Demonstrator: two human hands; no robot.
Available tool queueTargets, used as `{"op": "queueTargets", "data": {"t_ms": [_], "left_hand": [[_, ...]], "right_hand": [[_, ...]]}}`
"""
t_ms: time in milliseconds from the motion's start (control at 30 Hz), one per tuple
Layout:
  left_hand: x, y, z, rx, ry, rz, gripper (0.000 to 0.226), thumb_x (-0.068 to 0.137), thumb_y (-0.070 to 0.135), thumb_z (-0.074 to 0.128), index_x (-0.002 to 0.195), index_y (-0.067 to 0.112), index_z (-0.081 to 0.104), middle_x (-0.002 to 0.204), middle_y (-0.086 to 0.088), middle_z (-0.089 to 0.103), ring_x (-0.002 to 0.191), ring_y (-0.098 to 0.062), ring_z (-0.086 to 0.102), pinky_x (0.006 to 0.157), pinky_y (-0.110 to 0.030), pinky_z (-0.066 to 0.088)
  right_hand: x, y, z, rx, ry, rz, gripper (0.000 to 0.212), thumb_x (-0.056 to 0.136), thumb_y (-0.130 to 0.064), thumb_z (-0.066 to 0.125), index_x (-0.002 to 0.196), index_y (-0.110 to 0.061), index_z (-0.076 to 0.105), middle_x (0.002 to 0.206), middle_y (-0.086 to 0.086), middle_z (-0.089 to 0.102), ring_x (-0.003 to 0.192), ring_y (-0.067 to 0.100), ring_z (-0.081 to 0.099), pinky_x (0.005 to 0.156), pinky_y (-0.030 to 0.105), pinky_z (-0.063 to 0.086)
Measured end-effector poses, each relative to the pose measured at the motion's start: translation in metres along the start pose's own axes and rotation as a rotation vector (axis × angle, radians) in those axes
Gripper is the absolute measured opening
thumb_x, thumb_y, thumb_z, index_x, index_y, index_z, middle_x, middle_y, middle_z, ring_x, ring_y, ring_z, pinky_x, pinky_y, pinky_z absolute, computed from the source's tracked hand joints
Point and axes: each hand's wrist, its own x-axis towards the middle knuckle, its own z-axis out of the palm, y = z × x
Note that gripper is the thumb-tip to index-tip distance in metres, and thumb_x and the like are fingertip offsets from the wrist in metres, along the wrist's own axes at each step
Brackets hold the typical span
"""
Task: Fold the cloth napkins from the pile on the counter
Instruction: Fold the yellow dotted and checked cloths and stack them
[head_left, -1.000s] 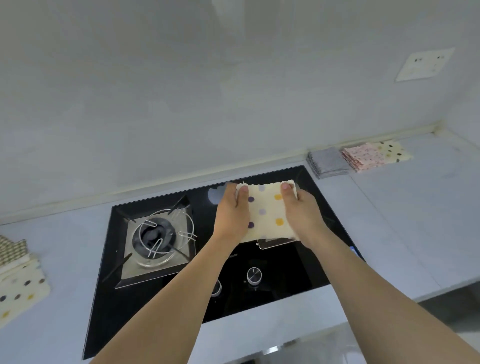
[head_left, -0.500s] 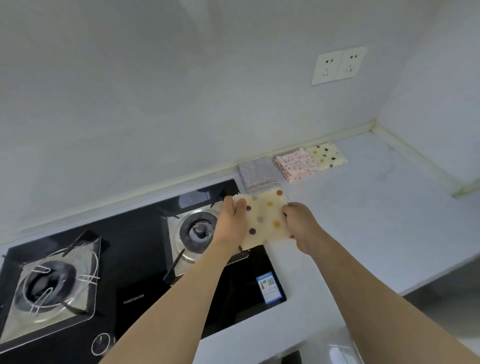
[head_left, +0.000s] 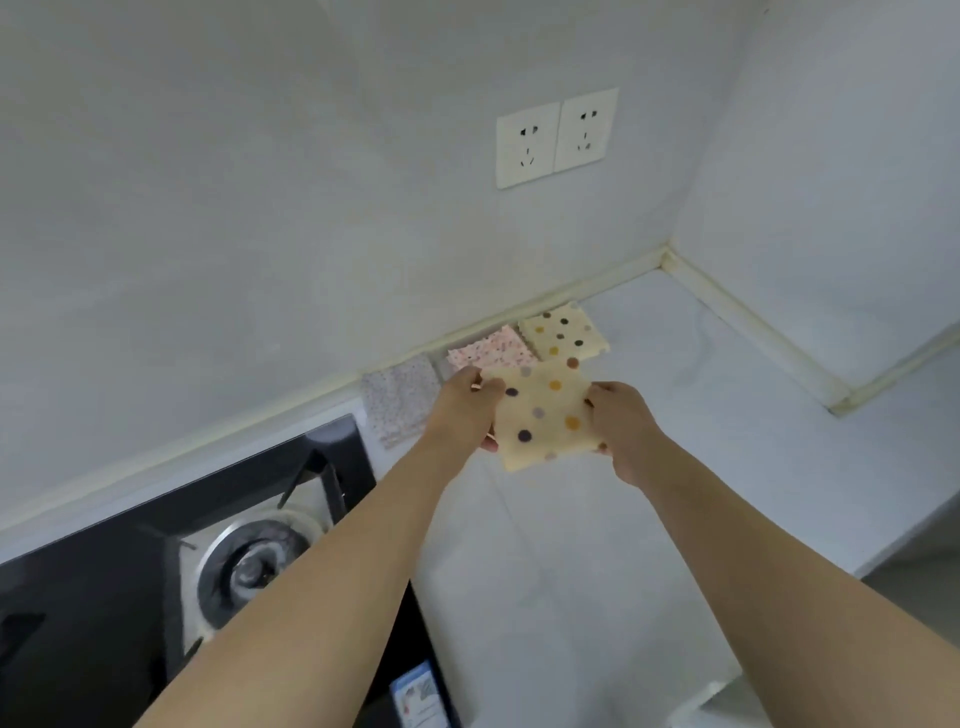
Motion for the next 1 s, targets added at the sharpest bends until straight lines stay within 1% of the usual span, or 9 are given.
{"op": "queueTargets", "data": {"t_ms": [67,167,333,600,700,800,867,967,1000], "left_hand": [[0.033,0.014,0.022,-0.016,0.003,0.005,0.014,0.094,0.018,0.048,0.102,0.011,0.057,0.09,-0.01,0.069,0.071,-0.029,0.068,0.051,-0.033,0.054],[0.081,0.031,0.05,-0.053,0.049,-0.018,0.006,0.094,0.018,0.049,0.094,0.017,0.055,0.086,-0.009,0.067,0.066,-0.03,0.066,0.051,-0.033,0.053],[0.141,0.053,0.074,-0.018,0.11,-0.028,0.008,0.095,0.017,0.047,0.094,0.012,0.053,0.081,-0.01,0.063,0.06,-0.027,0.061,0.042,-0.027,0.049],[0.204,0.058,0.093,0.092,0.158,-0.079,0.016,0.095,0.025,0.048,0.083,0.015,0.049,0.075,-0.013,0.056,0.058,-0.03,0.057,0.054,-0.041,0.058],[0.212,0.055,0.098,0.144,0.183,-0.115,0.013,0.098,0.027,0.046,0.094,0.016,0.051,0.075,-0.007,0.059,0.057,-0.025,0.059,0.059,-0.039,0.057],[0.213,0.049,0.099,0.28,0.264,-0.117,0.033,0.096,0.03,0.042,0.12,0.011,0.052,0.09,-0.002,0.063,0.075,-0.019,0.059,0.066,-0.03,0.044],[0.207,0.048,0.103,0.304,0.266,-0.093,0.036,0.096,0.028,0.04,0.125,0.01,0.049,0.092,0.002,0.058,0.075,-0.012,0.054,0.063,-0.028,0.037],[0.191,0.049,0.109,0.392,0.243,-0.009,0.033,0.098,0.028,0.04,0.125,0.01,0.048,0.107,-0.001,0.058,0.085,-0.016,0.053,0.073,-0.028,0.037],[0.186,0.049,0.111,0.429,0.238,0.023,0.033,0.099,0.029,0.04,0.126,0.011,0.048,0.115,-0.004,0.058,0.093,-0.02,0.054,0.077,-0.027,0.036]], "right_hand": [[0.035,-0.016,-0.016,0.004,-0.023,-0.023,0.033,0.097,-0.012,0.038,0.124,-0.007,0.057,0.11,0.015,0.059,0.089,0.023,0.053,0.087,0.046,0.05],[0.084,-0.037,-0.038,0.021,-0.046,-0.064,0.038,0.093,-0.013,0.046,0.129,0.001,0.052,0.124,0.024,0.057,0.08,0.02,0.053,0.074,0.038,0.046],[0.15,-0.06,-0.055,0.096,-0.039,-0.063,0.038,0.094,-0.008,0.045,0.13,0.003,0.049,0.134,0.027,0.051,0.097,0.033,0.057,0.082,0.043,0.05],[0.207,-0.062,-0.054,0.087,-0.068,-0.064,0.037,0.095,-0.011,0.044,0.129,0.001,0.051,0.135,0.025,0.051,0.08,0.015,0.053,0.078,0.031,0.047],[0.221,-0.056,-0.051,0.04,-0.092,-0.051,0.037,0.098,-0.013,0.042,0.133,-0.001,0.048,0.14,0.022,0.047,0.103,0.02,0.057,0.076,0.021,0.046],[0.215,-0.057,-0.052,-0.275,0.001,-0.025,0.056,0.092,-0.019,0.059,0.141,-0.004,0.035,0.145,0.01,0.039,0.134,0.017,0.037,0.107,0.016,0.027],[0.212,-0.05,-0.055,-0.582,-0.045,-0.086,0.066,0.088,-0.019,0.065,0.143,-0.005,0.031,0.145,0.007,0.036,0.14,0.019,0.028,0.113,0.021,0.018],[0.211,-0.049,-0.059,-0.595,-0.056,-0.098,0.064,0.089,-0.02,0.064,0.143,-0.007,0.032,0.144,0.006,0.037,0.139,0.019,0.03,0.111,0.021,0.019],[0.207,-0.05,-0.058,-0.469,-0.071,-0.111,0.058,0.092,-0.02,0.061,0.142,-0.008,0.034,0.143,0.005,0.038,0.135,0.019,0.034,0.109,0.022,0.024]]}}
